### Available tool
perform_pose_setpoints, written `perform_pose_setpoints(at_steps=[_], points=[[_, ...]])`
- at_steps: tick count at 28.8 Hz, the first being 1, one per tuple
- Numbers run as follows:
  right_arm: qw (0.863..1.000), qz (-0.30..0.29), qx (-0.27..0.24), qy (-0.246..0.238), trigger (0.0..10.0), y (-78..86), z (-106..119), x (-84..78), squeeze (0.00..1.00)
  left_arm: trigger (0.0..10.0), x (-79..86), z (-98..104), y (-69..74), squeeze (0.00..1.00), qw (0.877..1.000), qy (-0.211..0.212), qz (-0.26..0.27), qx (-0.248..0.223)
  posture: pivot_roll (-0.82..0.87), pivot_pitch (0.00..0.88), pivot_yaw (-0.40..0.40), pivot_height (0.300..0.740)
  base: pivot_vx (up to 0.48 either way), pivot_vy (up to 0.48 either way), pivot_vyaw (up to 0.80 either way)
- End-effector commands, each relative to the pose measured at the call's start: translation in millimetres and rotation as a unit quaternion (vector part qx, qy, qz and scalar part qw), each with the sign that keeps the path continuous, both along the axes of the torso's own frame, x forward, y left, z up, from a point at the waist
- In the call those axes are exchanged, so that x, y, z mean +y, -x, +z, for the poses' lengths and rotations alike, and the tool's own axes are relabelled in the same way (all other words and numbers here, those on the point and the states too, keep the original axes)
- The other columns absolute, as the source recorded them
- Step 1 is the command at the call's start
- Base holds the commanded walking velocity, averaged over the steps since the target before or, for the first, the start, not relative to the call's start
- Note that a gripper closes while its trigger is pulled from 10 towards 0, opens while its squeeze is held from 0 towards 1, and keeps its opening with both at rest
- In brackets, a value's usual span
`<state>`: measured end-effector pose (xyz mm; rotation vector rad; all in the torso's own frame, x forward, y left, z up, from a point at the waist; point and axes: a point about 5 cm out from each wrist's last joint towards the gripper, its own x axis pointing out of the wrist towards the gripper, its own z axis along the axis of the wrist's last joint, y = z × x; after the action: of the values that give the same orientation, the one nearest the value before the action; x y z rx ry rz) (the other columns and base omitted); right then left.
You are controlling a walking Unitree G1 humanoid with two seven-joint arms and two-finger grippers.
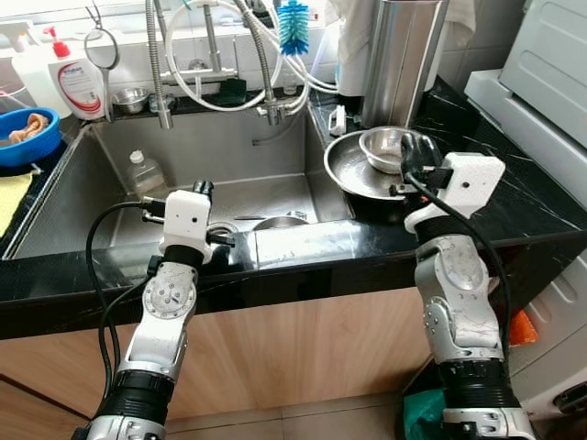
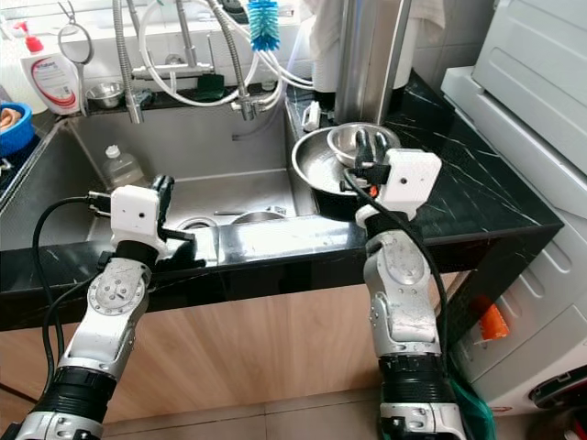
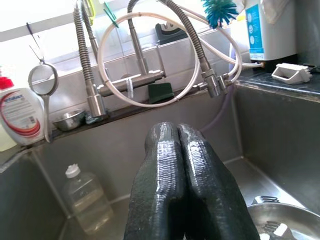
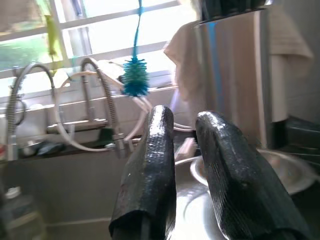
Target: Kitchen organization
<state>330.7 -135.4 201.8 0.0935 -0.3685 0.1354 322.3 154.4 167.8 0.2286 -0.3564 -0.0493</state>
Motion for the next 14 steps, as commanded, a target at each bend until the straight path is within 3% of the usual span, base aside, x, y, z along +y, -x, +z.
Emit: perform_pose_setpoints(at_steps=[1, 3, 14], points=[[1.000, 0.009, -0.008, -0.004, 10.0, 0.1, 6.0, 4.4, 0.00, 10.0, 3.2, 1.7, -1.4, 0.00, 1.000, -0.005, 0.006, 0.002, -0.21, 0.000, 0.038, 0.731, 0.000, 0.000, 0.00], [1.000, 0.010, -0.006, -0.004, 10.0, 0.6, 4.4, 5.4, 0.00, 10.0, 3.2, 1.7, -1.3, 0.00, 1.000, -0.005, 0.006, 0.002, -0.21, 0.000, 0.037, 0.731, 0.000, 0.000, 0.00], [1.000, 0.014, 0.000, -0.009, 10.0, 0.7, 2.7, 7.3, 0.00, 10.0, 1.0, -0.1, -2.0, 0.00, 1.000, -0.007, 0.003, 0.009, -0.21, 0.000, 0.034, 0.731, 0.289, 0.000, 0.00]])
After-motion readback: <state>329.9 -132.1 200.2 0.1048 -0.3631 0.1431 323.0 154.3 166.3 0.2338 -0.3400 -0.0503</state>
